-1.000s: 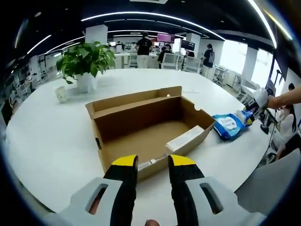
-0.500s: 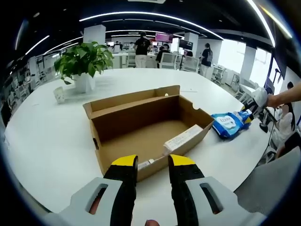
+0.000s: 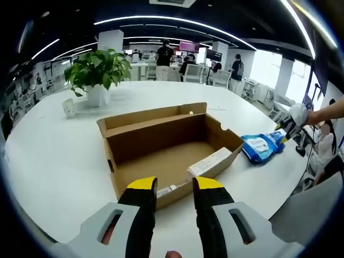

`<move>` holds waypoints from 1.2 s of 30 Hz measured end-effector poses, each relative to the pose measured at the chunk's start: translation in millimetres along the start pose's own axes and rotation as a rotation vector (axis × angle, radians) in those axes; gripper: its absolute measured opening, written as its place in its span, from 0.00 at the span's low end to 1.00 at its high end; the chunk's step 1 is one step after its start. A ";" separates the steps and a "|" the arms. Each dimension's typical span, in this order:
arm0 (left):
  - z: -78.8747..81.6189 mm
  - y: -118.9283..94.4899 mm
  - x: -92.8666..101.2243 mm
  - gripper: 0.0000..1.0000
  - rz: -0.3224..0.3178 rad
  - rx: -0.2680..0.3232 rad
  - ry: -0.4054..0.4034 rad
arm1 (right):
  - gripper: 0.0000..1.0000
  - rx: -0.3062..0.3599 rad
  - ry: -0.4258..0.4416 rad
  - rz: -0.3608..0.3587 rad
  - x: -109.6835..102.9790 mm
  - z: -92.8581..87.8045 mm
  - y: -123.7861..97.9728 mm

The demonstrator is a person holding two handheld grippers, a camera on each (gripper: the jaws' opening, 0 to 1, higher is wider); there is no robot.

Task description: Operate the shoe box by opening the lid, removing the specified soft item, and placing it in the target area until the item is outside and the box remains undamaged.

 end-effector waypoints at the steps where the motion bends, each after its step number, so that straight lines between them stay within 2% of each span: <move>1: 0.4 0.0 0.2 0.27 -0.001 0.003 -0.003 | 0.35 0.005 0.008 -0.003 1.4 1.0 -2.8; 11: 4.2 0.5 3.6 0.28 -0.017 0.019 -0.004 | 0.35 0.012 0.037 -0.021 11.6 3.8 -18.1; 18: 6.4 -0.2 4.1 0.29 -0.027 0.033 -0.019 | 0.34 0.052 0.068 -0.041 20.5 25.7 -28.3; 23: 8.2 -1.1 6.4 0.29 -0.035 0.042 -0.018 | 0.34 0.087 0.062 -0.051 30.5 50.3 -30.8; 27: 9.5 -1.9 7.4 0.29 -0.039 0.049 -0.021 | 0.34 0.135 0.067 -0.050 34.2 78.7 -31.6; 30: 9.7 -1.8 8.3 0.29 -0.044 0.050 -0.023 | 0.34 0.174 0.065 -0.038 35.3 104.0 -28.2; 36: 10.5 -1.3 5.4 0.29 -0.047 0.060 -0.035 | 0.34 0.252 0.071 0.000 22.8 155.7 -28.3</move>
Point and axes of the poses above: the point that each gripper's makers call its tool centre point, and the gripper's own axes: y roughly forward along the fingers, x roughly to its right, z roughly out of its top, the point moved 3 cm from there along -y, roughly backward along the fingers, and after that the axes turned 2 degrees about -x, right-handed, at the moved point
